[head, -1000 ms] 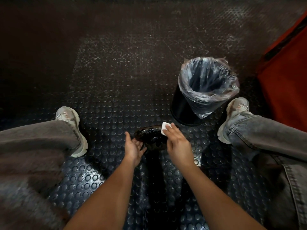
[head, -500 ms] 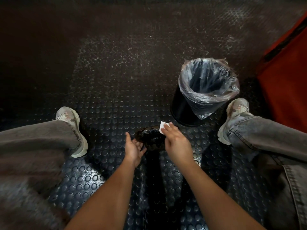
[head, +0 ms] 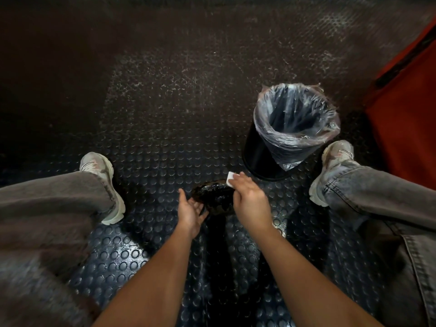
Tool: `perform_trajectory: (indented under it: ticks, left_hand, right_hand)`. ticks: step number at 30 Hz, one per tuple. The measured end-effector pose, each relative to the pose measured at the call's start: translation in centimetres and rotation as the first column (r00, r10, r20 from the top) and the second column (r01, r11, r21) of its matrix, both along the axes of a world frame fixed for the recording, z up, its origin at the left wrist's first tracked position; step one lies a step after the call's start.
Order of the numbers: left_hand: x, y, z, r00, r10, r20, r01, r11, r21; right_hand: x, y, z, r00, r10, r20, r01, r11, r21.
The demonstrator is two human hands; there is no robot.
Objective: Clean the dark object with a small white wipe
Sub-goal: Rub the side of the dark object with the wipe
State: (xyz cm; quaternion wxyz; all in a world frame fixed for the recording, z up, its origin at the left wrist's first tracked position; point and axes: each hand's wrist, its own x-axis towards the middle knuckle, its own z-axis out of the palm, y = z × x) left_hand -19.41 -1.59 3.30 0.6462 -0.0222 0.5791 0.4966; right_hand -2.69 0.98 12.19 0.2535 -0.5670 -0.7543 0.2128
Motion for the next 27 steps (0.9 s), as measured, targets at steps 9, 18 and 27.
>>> perform_trajectory:
  ticks: [9,18,27]
  left_hand:
    - [0.0,-0.1,-0.1,1.000,-0.026,-0.012,0.026,1.000,0.003]
    - [0.2,0.0,-0.2,1.000,-0.014,0.003,0.014,1.000,0.015]
    - [-0.2,-0.1,-1.1,1.000,-0.011,0.007,0.011,1.000,0.005]
  right_hand:
    - [3.1,-0.3,-1.0,0.905,-0.416,-0.088,0.386,0.890,-0.243]
    - [0.0,0.3,0.2,0.997,0.061,0.055,-0.061,0.998,-0.004]
    - [2.6,1.3,0.5,0.896,-0.437,-0.072,0.396,0.864,-0.311]
